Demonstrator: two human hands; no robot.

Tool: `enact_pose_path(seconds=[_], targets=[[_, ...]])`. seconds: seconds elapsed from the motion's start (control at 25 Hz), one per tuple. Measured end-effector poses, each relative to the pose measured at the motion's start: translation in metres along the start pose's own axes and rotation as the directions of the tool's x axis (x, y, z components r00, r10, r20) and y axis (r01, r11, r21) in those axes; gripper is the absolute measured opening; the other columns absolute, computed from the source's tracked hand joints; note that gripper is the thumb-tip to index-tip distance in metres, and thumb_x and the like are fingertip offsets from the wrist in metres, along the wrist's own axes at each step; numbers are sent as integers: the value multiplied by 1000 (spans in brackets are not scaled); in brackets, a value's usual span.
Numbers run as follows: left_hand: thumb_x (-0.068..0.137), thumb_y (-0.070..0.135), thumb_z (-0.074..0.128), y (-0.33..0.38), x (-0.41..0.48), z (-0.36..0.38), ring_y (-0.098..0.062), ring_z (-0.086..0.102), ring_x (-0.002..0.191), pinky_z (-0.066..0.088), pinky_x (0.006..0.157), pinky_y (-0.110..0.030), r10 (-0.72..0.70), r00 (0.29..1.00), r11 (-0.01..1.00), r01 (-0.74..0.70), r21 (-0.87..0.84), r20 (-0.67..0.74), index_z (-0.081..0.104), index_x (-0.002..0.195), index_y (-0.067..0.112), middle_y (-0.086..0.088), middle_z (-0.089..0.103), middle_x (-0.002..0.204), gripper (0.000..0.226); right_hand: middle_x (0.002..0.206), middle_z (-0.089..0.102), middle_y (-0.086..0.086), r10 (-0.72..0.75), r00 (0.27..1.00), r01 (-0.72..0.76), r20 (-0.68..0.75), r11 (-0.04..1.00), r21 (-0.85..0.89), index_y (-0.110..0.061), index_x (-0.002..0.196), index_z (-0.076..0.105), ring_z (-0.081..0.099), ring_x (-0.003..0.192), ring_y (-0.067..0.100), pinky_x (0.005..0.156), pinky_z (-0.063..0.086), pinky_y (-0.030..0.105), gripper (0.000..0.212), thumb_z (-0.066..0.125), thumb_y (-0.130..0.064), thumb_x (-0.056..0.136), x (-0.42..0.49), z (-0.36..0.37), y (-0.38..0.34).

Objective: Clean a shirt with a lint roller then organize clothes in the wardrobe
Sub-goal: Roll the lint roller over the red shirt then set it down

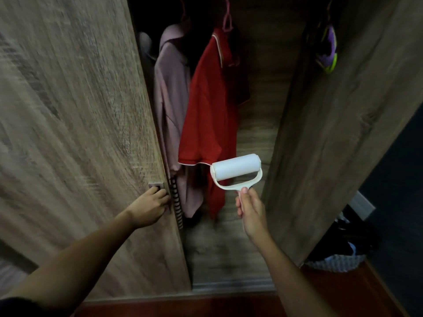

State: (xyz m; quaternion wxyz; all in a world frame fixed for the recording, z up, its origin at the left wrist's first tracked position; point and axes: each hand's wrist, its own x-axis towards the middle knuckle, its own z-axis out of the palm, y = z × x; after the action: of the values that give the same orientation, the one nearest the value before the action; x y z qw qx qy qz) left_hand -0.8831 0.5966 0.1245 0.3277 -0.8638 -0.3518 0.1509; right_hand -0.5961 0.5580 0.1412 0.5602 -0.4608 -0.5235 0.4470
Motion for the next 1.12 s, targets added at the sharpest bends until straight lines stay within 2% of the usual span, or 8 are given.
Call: enact_pose_path(seconds=[0.56,0.68,0.76,0.84,0.92,0.96,1.04,1.12], targets=[[70,25,44,-17,-40,12,-23,51,65,36,60,-34,-107,994,992,108,-69,14,66,55,14,-2,60,67,28,58,46,-10,22,1000,-22,8,998,-52,-22,74,51,39,49,2,49,33,24,30,38,-46,86,-9,25,-4],[74,27,50,-13,-30,-11,-26,54,62,46,56,-32,-230,959,953,189,-238,-163,61,59,12,-6,57,66,24,60,44,-7,19,1000,-19,-1,1000,-17,-21,76,49,39,51,3,50,33,26,30,41,-48,84,-1,25,-8],[81,22,51,-22,-9,-43,-29,50,62,45,58,-36,-400,826,895,258,-364,-398,61,64,7,-11,55,64,25,61,45,-5,-1,1000,1,0,999,-36,-22,84,51,42,52,5,50,35,26,25,46,-47,85,8,23,-16],[84,16,53,-40,23,-82,-30,50,66,40,66,-38,-632,606,759,359,-543,-483,64,73,1,-14,56,67,22,66,52,-7,-24,1000,23,-13,995,-96,-22,96,53,51,59,9,54,40,22,17,51,-38,90,18,20,-23],[85,19,57,-60,60,-114,-35,57,80,39,78,-36,-853,392,501,433,-749,-344,67,94,-2,-19,63,83,25,68,55,-7,-47,999,44,-23,992,-116,-20,105,51,54,60,8,52,42,17,17,52,-30,92,28,13,-28],[85,22,61,-69,77,-125,-37,58,91,39,85,-36,-913,346,361,442,-821,-215,63,108,-4,-22,65,96,34,66,54,-5,-50,998,46,-26,993,-107,-19,107,48,52,54,5,48,41,16,18,51,-28,92,32,9,-30],[85,29,67,-85,107,-135,-39,53,110,38,95,-39,-932,364,164,428,-889,4,48,127,-5,-26,59,117,58,61,49,0,-54,998,51,-33,995,-87,-15,102,44,48,45,3,43,40,18,16,50,-26,92,42,-1,-37],[87,32,64,-94,128,-142,-39,56,106,40,86,-36,-929,336,-2,413,-911,154,50,124,-2,-26,62,110,51,60,49,0,-59,997,56,-43,996,-65,-14,98,42,46,42,3,42,40,20,14,48,-25,93,53,-12,-43]])
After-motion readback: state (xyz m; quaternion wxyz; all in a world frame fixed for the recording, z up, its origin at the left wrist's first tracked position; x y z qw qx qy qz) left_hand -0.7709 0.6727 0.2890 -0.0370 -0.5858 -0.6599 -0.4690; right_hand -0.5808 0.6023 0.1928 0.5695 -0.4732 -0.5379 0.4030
